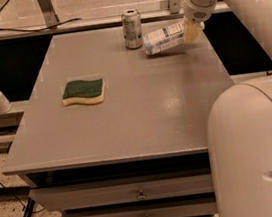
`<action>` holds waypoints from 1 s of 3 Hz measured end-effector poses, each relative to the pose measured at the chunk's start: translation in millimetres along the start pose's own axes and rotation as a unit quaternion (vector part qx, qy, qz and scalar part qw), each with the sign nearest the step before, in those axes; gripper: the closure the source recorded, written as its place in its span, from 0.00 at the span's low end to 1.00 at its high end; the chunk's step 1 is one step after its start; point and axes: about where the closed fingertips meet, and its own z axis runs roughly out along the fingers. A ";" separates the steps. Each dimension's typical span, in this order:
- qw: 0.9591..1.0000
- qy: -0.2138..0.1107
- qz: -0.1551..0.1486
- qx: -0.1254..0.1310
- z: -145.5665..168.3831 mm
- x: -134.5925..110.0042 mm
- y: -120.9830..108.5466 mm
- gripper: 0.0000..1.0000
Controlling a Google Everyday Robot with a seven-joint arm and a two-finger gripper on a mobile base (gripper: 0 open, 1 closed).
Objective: Move blue plastic bottle near 7up can
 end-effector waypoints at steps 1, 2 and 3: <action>1.000 -0.005 -0.011 -0.015 2.4 -8.1 4.0 0.59; 1.000 -0.007 -0.019 -0.024 3.4 -17.2 4.9 0.36; 0.999 -0.009 -0.021 -0.026 3.3 -25.2 2.8 0.13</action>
Offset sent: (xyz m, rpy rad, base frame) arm 0.0049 0.0247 0.0095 0.0012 0.0483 0.0644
